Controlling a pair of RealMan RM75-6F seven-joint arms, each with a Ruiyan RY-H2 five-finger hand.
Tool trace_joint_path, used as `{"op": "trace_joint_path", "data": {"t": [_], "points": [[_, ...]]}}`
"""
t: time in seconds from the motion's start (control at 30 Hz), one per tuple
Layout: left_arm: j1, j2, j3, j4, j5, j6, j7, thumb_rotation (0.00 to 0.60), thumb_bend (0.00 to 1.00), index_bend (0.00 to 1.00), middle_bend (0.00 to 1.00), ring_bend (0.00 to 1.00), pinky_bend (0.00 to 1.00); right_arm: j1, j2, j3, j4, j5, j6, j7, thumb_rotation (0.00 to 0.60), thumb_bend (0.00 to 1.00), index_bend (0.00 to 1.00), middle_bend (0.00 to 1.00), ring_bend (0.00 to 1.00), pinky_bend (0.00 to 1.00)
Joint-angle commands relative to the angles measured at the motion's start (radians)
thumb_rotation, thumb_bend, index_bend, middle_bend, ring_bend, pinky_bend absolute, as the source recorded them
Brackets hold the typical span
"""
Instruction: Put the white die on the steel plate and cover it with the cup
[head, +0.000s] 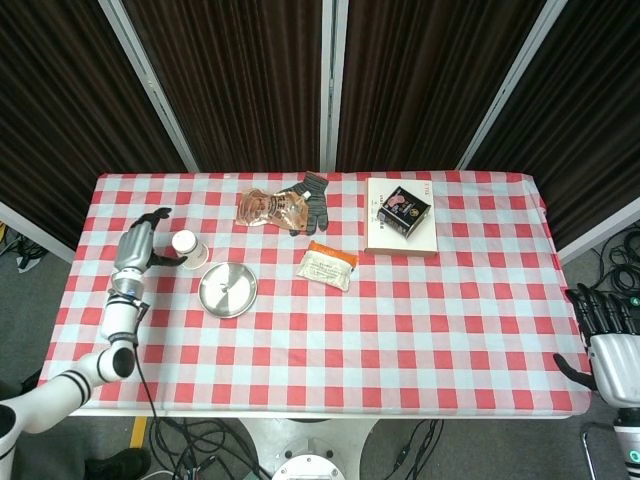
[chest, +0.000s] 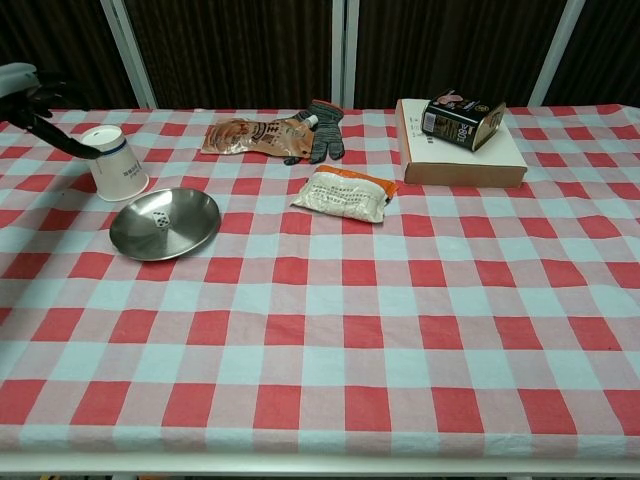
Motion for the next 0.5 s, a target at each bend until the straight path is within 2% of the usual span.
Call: {"op": "trace_joint_path", "data": {"t": [0.03,0.13,0.33,0.5], "points": [[0.123,0.148,0.091,-0.146,0.142,0.162,0.014,0.600,0.10,0.14,0.17,0.09,0.11,-0.001,0.000,0.002,0.006,0.006,-0.001,0.006,0.600,0.11,0.03,0.00,0.00,0.00],[0.217,0.243,0.155,-0.260,0.204,0.279,0.059,0.600,0.10,0.14,0.17,0.09,0.11,0.005,-0.001,0.005,0.008,0.006,-0.009,0.010,0.600,0.11,0.03,0.00,0.00,0.00],[0.396,0.365,0.276,-0.413,0.302,0.491,0.130,0.600,0.10,0.15,0.17,0.09,0.09,0.018,-0.006,0.006,0.008,-0.009,-0.016,0.006,0.600,0.11,0.03,0.00,0.00,0.00],[0.514,0.424,0.334,-0.522,0.322,0.602,0.139,0.600,0.10,0.15,0.17,0.09,0.09,0.021,-0.009,0.004,-0.008,-0.022,-0.011,-0.019,0.600,0.11,0.03,0.00,0.00,0.00]]}}
